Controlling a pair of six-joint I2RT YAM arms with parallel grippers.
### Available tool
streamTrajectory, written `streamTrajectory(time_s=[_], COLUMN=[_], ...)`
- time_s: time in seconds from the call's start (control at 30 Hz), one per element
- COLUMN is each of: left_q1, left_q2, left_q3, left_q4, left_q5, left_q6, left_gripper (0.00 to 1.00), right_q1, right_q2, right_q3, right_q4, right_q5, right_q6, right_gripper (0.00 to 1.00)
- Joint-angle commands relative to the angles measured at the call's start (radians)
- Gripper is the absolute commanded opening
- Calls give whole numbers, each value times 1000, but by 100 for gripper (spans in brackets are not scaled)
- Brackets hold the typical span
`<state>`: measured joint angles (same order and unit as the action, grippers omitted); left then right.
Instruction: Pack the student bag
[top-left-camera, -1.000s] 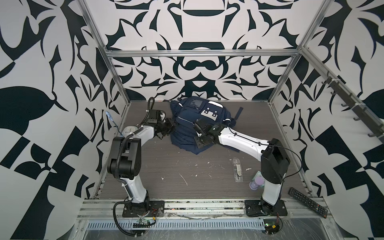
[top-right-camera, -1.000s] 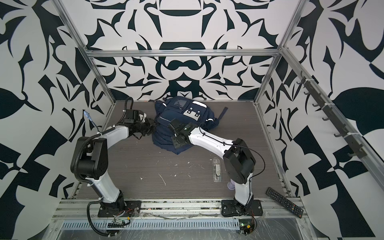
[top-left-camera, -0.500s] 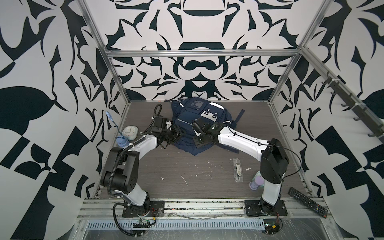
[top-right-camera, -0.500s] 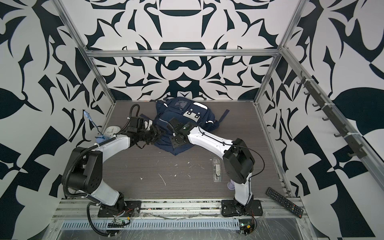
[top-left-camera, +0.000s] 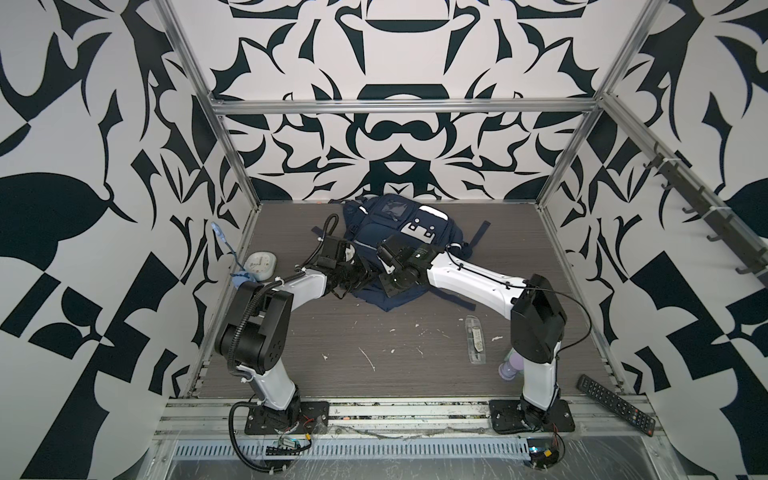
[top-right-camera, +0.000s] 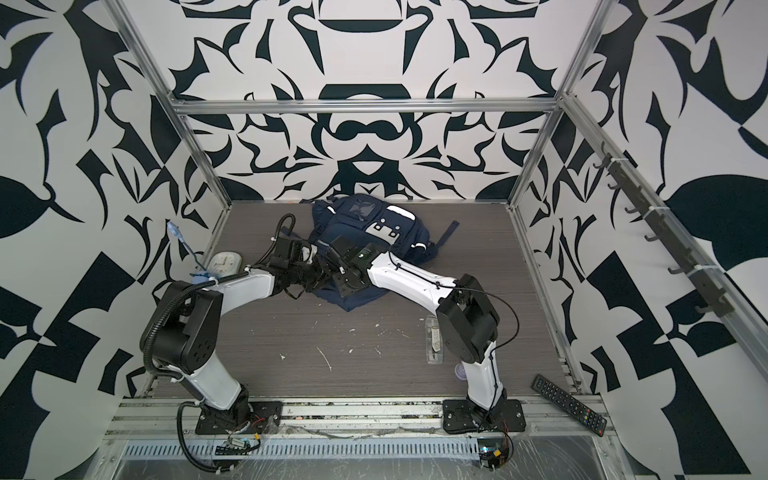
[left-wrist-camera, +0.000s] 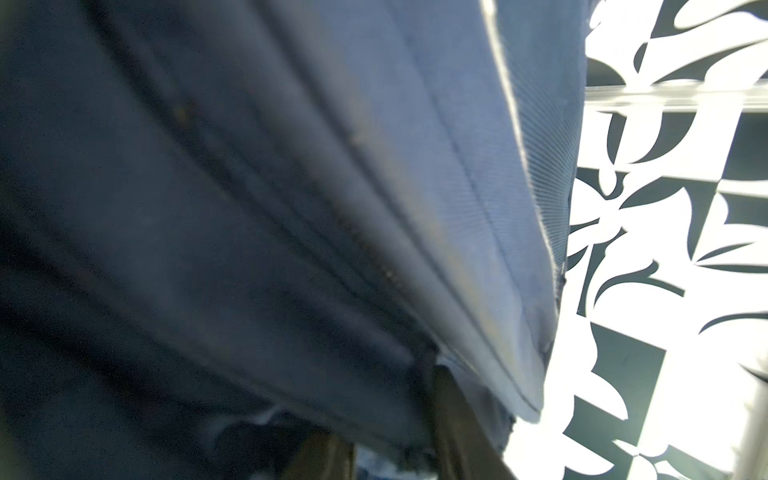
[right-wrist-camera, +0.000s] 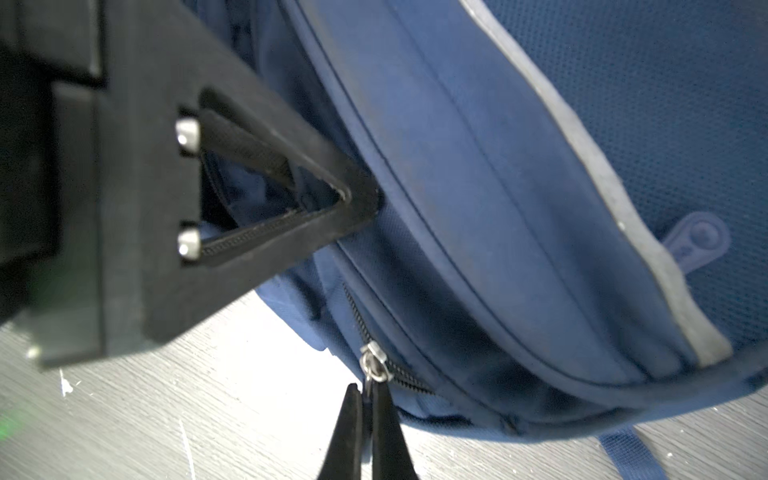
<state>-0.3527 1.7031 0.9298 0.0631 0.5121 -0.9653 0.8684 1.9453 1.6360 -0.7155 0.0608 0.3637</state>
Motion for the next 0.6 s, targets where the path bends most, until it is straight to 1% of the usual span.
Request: streamTrajectory(time_s=[0.0, 0.1, 0.17, 0.37, 0.57], left_q1=[-3, 29, 57, 148, 166], left_q2=[-12, -28, -41, -86, -101], left_q3=[43, 50, 51, 40, 26], left_q4=[3, -24, -43, -84, -97], left_q5=[13, 13, 18, 36, 43], left_q6=[31, 55, 74, 115, 136], left_gripper=[13, 3, 0, 0, 0], right_q1=[26, 25, 25, -13, -99], right_q2=[-33, -48, -59, -97, -138], right_q3=[40, 11, -8, -86, -159], right_q4=[19, 26, 23, 19, 38], right_q5=[-25, -14, 10, 34, 26], right_q6=[-5, -14, -25, -38, -51], right_gripper=[0, 0, 0, 0, 0])
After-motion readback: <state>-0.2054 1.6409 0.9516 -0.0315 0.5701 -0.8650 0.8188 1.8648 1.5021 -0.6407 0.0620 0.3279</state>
